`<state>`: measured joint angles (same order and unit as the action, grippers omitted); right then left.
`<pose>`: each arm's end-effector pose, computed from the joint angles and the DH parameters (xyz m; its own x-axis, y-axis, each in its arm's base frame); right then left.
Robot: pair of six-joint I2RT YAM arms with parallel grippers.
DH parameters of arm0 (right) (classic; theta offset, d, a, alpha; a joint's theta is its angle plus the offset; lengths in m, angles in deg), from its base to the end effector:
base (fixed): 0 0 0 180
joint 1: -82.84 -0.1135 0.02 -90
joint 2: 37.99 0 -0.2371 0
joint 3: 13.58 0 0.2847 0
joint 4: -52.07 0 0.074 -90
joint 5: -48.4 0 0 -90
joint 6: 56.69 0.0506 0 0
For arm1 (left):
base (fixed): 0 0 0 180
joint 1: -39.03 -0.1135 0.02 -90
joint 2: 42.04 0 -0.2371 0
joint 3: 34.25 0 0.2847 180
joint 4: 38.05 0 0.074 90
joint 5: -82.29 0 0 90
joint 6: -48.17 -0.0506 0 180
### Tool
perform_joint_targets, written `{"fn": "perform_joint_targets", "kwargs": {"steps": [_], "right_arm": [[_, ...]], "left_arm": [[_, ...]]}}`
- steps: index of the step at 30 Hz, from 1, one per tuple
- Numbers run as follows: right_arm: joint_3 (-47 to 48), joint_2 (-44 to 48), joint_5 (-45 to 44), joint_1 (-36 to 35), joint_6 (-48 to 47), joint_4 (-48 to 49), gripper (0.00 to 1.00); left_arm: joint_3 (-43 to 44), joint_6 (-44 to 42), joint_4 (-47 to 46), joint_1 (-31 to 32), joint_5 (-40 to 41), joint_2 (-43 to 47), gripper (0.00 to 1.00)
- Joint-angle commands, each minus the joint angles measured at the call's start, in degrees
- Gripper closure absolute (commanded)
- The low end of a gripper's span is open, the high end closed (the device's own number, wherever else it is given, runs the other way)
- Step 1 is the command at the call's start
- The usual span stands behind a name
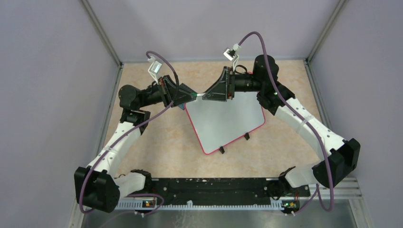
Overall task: Write a sentence on the whiteboard
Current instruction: Open the pen cap from the whiteboard marker.
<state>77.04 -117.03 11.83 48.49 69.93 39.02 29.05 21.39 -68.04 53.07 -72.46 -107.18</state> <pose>0.2726 0.2355 0.4008 -0.6129 0.0116 -0.7901 -0.7892 0.0398 0.6128 0.2694 -0.1145 0.3646 -0.5768 -0.2483 -0.7782 0.8038 -0.0029 -0.5949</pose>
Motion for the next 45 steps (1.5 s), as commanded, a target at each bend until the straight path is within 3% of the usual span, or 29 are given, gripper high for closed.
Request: {"fn": "perform_joint_targets", "kwargs": {"steps": [1, 15, 23, 32, 41, 42, 44, 45], "right_arm": [[1.04, 1.09, 1.15, 0.11, 0.35, 2.41, 0.59], [1.99, -0.35, 0.98, -2.23, -1.50, 1.02, 0.66], [3.29, -0.76, 0.44, -2.26, -2.69, -0.43, 1.00], [0.30, 1.04, 1.86, 4.76, 1.50, 1.08, 1.00], [-5.09, 5.49, 5.97, 14.90, 6.57, 8.38, 1.00], [-5.42, 5.98, 6.69, 16.33, 6.58, 8.16, 1.00], [-5.80, 6.70, 7.86, 18.36, 5.66, 6.52, 1.00], [-5.46, 7.10, 8.36, 19.21, 3.98, 4.45, 1.00]], "left_arm": [[1.48, -2.35, 0.93, 0.33, -0.55, 0.67, 1.00], [2.13, -2.10, 1.28, 1.43, 0.39, -0.40, 1.00], [1.45, -3.45, 2.04, 1.69, -0.20, 0.31, 1.00], [1.11, -6.38, 6.24, -1.73, -1.68, 2.26, 1.00], [-2.89, 4.62, -5.75, -12.86, -4.56, 3.42, 1.00], [-2.31, 2.25, -3.33, -14.45, -5.55, 3.44, 1.00], [1.03, -8.97, 10.81, -18.27, -8.01, 3.57, 1.00], [5.60, -19.73, 26.74, -19.97, -8.10, 3.44, 1.00]]}}
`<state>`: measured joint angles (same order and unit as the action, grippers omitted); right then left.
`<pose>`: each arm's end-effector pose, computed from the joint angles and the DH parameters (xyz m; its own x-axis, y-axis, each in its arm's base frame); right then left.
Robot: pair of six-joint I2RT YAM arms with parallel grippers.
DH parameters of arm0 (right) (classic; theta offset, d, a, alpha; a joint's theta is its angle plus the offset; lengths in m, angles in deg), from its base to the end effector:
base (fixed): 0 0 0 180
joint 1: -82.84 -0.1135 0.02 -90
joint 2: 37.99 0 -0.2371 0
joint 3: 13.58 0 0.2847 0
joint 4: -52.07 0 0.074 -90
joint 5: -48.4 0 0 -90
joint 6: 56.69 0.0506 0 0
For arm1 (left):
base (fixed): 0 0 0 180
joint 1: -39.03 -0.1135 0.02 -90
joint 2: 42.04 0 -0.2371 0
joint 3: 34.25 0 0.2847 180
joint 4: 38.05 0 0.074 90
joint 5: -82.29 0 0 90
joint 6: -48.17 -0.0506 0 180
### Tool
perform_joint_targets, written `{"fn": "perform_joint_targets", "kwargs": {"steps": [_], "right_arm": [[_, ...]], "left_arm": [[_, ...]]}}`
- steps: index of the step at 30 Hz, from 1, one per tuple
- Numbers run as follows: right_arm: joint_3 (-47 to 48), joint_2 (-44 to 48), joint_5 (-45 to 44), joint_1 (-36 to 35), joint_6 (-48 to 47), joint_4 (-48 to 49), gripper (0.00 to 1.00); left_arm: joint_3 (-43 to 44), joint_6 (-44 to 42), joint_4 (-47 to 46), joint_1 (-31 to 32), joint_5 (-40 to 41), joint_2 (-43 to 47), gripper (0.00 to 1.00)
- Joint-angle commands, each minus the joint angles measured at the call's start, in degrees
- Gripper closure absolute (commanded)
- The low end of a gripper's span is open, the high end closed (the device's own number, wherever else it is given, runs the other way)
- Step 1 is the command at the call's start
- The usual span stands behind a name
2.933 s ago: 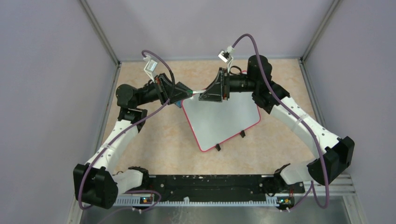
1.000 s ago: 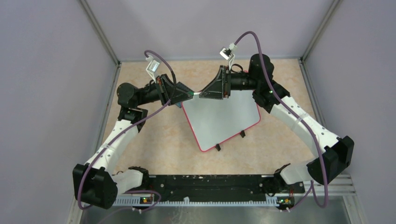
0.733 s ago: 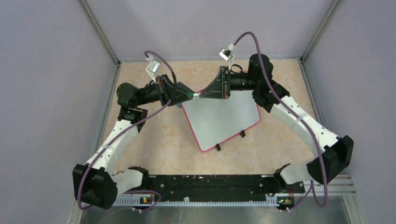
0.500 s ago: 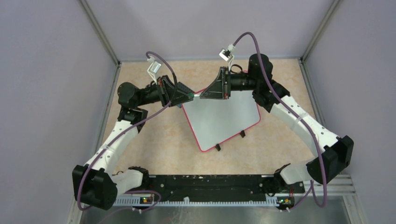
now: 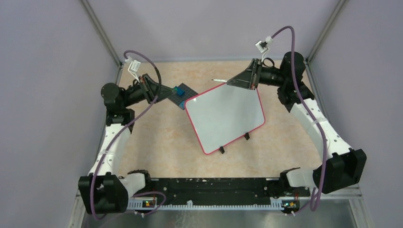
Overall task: Write a sentence on the whiteboard
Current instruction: Open the pen cap from the whiteboard marker, then place the pen cap at the center of the board.
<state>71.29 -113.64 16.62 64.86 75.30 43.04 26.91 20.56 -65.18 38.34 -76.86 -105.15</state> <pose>0.3129 0.1468 0.3892 -0.6473 0.1603 -0.7451 -0.7239 0.1766 0.6669 0.2811 -0.0439 0.3544 -0.5484 -0.3220 -0.7717 0.7669 0.1742 -0.6177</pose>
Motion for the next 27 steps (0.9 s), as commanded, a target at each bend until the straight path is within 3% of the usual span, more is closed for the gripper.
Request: {"fn": "perform_joint_targets", "kwargs": {"steps": [1, 2, 4, 8, 15, 20, 27], "right_arm": [[0.96, 4.06, 3.69, 3.41, -4.11, -2.96, 1.00], [1.88, 4.69, 3.22, 3.74, -7.48, -7.23, 1.00], [3.72, 5.51, 1.83, 3.76, -15.73, -15.34, 1.00], [6.09, 6.36, -0.76, 3.78, -28.00, -27.01, 1.00], [5.53, 8.44, -5.64, 3.66, -40.33, -38.00, 1.00], [3.33, 10.02, -7.63, 3.66, -46.38, -41.42, 1.00], [-0.42, 11.90, -6.85, 3.72, -47.27, -38.99, 1.00]], "left_arm": [[12.04, -31.62, 40.32, -6.26, -2.37, 1.03, 1.00], [17.63, -46.82, 56.30, -6.58, 3.55, 0.21, 1.00], [24.01, -65.05, 72.92, -6.60, 13.17, -1.28, 1.00], [25.85, -79.54, 85.50, -6.56, 31.59, -2.83, 1.00], [15.56, -86.49, 87.11, -6.61, 47.29, -2.69, 1.00], [8.80, -88.19, 84.98, -6.45, 52.17, -4.80, 1.00], [3.22, -87.29, 80.77, -4.66, 56.38, -9.81, 1.00]]}}
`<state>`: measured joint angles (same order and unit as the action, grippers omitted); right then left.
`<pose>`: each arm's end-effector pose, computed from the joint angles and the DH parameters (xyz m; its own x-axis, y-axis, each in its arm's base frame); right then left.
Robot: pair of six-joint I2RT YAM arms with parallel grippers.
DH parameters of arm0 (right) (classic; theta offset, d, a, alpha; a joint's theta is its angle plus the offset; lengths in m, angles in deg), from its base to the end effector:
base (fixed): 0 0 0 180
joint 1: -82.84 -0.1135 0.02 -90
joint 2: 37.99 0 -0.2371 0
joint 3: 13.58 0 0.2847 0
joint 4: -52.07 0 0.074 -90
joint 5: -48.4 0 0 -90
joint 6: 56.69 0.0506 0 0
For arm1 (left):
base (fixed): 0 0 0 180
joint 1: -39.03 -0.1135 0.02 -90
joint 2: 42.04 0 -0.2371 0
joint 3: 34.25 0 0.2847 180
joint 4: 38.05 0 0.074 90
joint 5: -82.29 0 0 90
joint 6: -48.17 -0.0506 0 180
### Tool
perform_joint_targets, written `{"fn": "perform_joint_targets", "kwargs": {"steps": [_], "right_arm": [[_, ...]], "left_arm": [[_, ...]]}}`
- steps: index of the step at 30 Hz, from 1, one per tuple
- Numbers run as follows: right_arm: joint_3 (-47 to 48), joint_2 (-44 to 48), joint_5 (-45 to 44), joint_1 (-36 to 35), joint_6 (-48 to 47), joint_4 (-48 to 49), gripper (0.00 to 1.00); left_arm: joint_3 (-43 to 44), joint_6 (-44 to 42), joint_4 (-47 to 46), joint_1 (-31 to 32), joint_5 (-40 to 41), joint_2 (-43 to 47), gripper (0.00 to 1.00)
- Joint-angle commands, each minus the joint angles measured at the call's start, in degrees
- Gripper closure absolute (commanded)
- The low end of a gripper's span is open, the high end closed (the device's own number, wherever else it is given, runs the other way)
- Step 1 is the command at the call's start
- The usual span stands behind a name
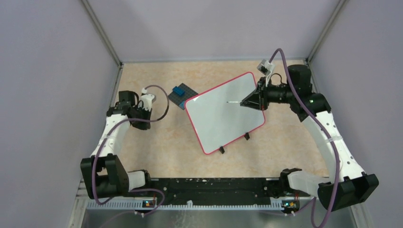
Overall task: Write a sentence on the whiteboard
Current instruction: Place the pen cap at the center of the board.
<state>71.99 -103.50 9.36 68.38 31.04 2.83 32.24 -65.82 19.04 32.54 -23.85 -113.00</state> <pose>0.2628 0.1084 0.3753 -0.4395 -0.1391 -0.8874 -0.8320 0.4354 0.3438 0.2846 0.0182 0.2076 -0.7889 0.3033 -0.5345 0.3762 0.9261 -0.0297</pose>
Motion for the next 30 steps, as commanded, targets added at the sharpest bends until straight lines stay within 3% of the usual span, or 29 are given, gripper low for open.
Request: {"fn": "perform_joint_targets", "kwargs": {"steps": [1, 4, 17, 30], "right_arm": [[-1.53, 1.99, 0.67, 0.13, -3.01, 1.61, 1.00], [-2.55, 2.28, 0.85, 0.05, -2.76, 2.47, 1.00], [-4.95, 2.81, 0.48, -1.00, -2.10, 5.06, 1.00], [-5.52, 2.01, -1.52, -3.46, -3.36, 4.77, 1.00]], "left_arm": [[-2.52, -0.60, -3.87, 1.85, 4.37, -2.80, 1.00], [-3.17, 0.73, -4.92, 4.40, 8.06, -5.48, 1.00], [-5.05, 1.35, -9.33, 8.06, 10.43, -12.73, 0.97], [-5.87, 1.51, -10.97, 8.77, 10.40, -15.30, 0.83]]}}
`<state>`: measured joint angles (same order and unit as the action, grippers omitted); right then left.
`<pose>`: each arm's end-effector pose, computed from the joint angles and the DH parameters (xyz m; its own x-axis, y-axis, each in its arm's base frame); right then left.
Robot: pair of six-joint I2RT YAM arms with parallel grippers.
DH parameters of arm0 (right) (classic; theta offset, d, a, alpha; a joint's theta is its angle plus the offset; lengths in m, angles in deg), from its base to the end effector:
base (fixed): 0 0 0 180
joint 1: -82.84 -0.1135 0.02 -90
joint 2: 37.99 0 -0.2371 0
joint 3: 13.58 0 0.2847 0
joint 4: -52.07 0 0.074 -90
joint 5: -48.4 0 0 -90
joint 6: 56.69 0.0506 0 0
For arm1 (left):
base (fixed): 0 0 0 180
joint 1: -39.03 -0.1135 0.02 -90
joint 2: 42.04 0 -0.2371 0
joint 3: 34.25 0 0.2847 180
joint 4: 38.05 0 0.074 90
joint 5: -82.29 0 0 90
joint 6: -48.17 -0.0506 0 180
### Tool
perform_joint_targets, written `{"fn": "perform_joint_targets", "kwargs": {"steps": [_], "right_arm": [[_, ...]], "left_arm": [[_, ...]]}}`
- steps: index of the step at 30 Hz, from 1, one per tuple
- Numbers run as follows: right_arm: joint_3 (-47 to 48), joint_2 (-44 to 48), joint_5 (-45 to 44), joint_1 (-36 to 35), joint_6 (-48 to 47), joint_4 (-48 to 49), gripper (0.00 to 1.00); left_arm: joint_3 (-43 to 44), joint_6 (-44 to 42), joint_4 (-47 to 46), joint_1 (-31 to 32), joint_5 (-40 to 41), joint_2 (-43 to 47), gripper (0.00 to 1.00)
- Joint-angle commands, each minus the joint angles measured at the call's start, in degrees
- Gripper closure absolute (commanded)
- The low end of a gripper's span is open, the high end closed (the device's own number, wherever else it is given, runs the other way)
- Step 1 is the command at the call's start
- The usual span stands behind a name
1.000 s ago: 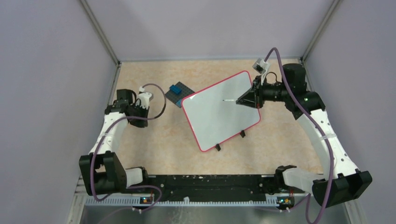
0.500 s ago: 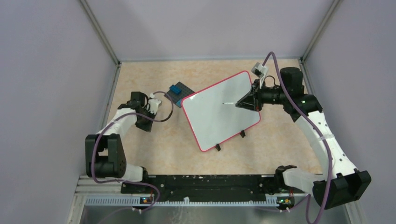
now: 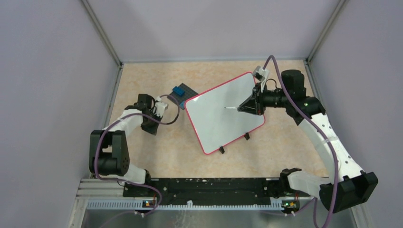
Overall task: Write a sentence on the whiteboard
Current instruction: Place the pen cap at the center of the board, then hold the whiteboard on the whiteboard stand.
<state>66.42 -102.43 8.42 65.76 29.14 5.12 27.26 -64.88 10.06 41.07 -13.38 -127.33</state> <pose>0.2590 0.1201 0.3483 -0.4374 -0.1833 -0.8804 -0.8480 0.4098 0.3360 0.2993 -0.0157 0.1168 -0.8481 0.4201 -0.3228 0.4327 0.9008 0.0353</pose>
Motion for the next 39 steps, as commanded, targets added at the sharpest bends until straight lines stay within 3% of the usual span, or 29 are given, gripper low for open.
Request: {"fn": "perform_joint_targets", "kwargs": {"steps": [1, 11, 16, 20, 23, 28, 31, 39], "right_arm": [[0.09, 0.92, -0.66, -0.95, -1.50, 2.46, 1.00], [1.05, 1.07, -1.27, -1.37, -2.66, 1.07, 1.00], [2.53, 0.65, -1.34, -1.40, -3.53, 0.02, 1.00], [3.48, 0.33, -1.20, -1.62, -4.21, -0.43, 1.00], [3.46, 0.37, -1.81, -2.05, -4.76, -0.46, 1.00], [3.66, 0.17, -4.30, -4.35, -5.59, 0.10, 1.00], [4.24, -0.24, -6.29, -5.95, -6.27, 0.01, 1.00], [4.30, -1.21, -6.60, -6.84, -6.82, 1.09, 1.00]], "left_arm": [[-0.90, 0.68, -2.08, 0.24, 0.07, -1.32, 0.81], [1.69, 0.62, 1.14, 0.25, -2.73, -1.12, 0.54], [11.04, 0.52, 7.68, 0.20, -6.77, 3.78, 0.34], [21.71, 0.02, 12.55, 0.12, -15.99, 6.50, 0.22], [28.01, 2.71, 11.91, 0.09, -27.80, 8.28, 0.16], [26.33, 16.42, -0.95, 0.18, -50.13, 8.08, 0.19], [24.18, 24.33, -9.00, 0.50, -58.66, 5.49, 0.24], [25.81, 25.78, -10.62, 6.87, -58.80, -1.18, 0.30]]}}
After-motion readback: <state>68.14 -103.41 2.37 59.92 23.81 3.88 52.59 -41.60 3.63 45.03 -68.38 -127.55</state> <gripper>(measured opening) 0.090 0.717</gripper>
